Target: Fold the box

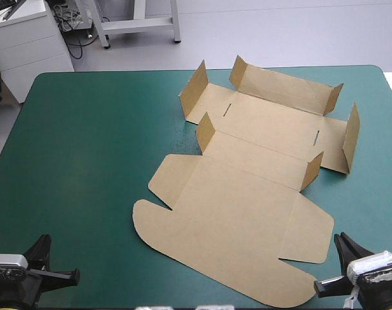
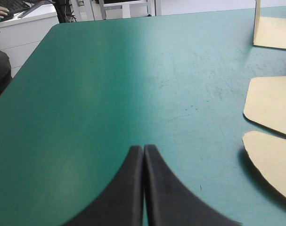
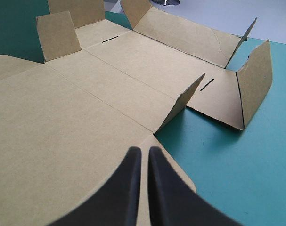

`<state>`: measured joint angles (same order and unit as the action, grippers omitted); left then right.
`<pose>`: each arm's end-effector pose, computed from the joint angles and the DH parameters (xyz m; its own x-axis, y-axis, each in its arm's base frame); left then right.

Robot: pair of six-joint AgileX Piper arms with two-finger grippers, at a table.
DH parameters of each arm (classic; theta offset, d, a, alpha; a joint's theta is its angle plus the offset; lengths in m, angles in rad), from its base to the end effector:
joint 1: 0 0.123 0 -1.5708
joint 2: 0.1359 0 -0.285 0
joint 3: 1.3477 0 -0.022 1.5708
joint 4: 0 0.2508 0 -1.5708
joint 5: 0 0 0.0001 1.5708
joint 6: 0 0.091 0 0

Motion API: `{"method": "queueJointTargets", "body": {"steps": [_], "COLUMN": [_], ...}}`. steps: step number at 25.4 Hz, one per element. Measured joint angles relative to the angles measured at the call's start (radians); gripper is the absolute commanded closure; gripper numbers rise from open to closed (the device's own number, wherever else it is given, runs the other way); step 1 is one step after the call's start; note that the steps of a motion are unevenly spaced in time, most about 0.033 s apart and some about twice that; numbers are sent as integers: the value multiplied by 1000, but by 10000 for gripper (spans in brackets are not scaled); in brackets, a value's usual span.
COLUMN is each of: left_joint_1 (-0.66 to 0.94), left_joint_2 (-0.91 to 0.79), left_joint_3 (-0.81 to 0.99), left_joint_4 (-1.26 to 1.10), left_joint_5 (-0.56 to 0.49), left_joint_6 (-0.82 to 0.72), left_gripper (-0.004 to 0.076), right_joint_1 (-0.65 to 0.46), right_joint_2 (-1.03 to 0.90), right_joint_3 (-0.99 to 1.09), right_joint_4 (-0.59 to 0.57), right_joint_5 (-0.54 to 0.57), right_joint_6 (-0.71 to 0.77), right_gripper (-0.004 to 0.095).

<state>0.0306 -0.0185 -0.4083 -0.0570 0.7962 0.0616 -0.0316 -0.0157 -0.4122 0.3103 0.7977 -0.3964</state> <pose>0.0120 -0.0033 0.2735 -0.2773 0.0132 -0.9607 0.0146 0.9998 0.0095 0.0109 0.0196 0.2771 -0.2196 -0.1641 -0.9617 -0.2223 0.9682 -0.1145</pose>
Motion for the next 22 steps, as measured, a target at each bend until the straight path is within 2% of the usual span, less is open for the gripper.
{"method": "queueJointTargets", "body": {"steps": [1,3,5,13,17,22], "left_joint_1": [0,0,0,0,0,0], "left_joint_2": [0,0,0,0,0,0], "left_joint_3": [0,0,0,0,0,0], "left_joint_4": [0,0,0,0,0,0], "left_joint_5": [0,0,0,0,2,1], "left_joint_6": [0,0,0,0,0,0], "left_gripper": [756,756,756,756,756,756], "right_joint_1": [0,0,0,0,0,0], "right_joint_2": [0,0,0,0,30,224], "right_joint_3": [0,0,0,-1,-40,-163], "right_joint_4": [0,0,-4,-55,-115,-148], "right_joint_5": [0,0,0,0,28,55], "right_joint_6": [0,0,6,65,192,353], "right_gripper": [500,168,96,85,85,89]}}
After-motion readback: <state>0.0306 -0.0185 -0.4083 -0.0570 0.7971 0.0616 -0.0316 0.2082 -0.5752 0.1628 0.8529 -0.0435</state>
